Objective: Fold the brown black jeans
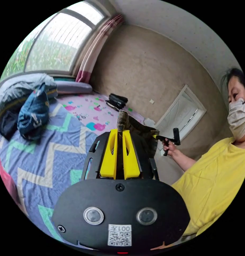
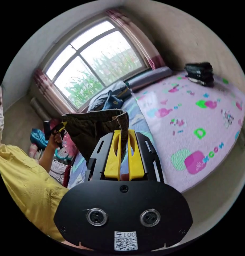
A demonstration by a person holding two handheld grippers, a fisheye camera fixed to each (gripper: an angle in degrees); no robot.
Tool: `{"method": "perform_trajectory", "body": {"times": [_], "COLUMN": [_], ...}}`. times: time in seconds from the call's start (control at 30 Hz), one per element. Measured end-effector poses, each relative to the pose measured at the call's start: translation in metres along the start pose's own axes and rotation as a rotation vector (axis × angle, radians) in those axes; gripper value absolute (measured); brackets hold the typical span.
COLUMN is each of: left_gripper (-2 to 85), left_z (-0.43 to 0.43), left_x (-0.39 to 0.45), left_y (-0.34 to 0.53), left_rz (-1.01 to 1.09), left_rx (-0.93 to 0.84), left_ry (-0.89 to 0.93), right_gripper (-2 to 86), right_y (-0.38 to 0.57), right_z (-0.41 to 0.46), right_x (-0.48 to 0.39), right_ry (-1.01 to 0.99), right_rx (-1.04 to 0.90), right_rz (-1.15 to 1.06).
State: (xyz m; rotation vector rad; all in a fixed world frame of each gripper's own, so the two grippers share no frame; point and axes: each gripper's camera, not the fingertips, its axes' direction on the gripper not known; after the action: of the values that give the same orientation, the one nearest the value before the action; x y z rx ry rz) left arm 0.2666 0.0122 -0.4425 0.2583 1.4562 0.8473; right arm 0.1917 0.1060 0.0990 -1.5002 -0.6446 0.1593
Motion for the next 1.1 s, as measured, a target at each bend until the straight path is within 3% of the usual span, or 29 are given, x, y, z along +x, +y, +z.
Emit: {"method": "perform_trajectory", "body": {"times": [0.23,0.5,0.8,1.1], "left_gripper": [-0.3,-0.6,-1.0,-1.0], "left_z": [-0.010,-0.010,0.038,0.098], "left_x": [0.077,0.211,0.351,0.359], "left_y": [-0.066,-0.140,-0.151,-0.115], "left_rz": [0.275,0.515,0.631,0.556], "left_rx": [0.172,0.400,0.553,0.532], "left_ry": [-0.095,-0.140,-0.427,-0.572], "right_gripper": [3.0,2.7,2.7,2.9], "right_y": [-0.069,-0.150,-0.198,-0.241], "right_z": [-0.123,-0.307,-0.490,-0.554], "right_x": [-0.149,-0.261,-0.329,-0.352], "right_ry": [0.057,0.117,0.129,0.058], "right_rx": [0.228,0.448,0.620,0.560], "right_rz": [-0.394,-0.620,-0.834,-0.817]}}
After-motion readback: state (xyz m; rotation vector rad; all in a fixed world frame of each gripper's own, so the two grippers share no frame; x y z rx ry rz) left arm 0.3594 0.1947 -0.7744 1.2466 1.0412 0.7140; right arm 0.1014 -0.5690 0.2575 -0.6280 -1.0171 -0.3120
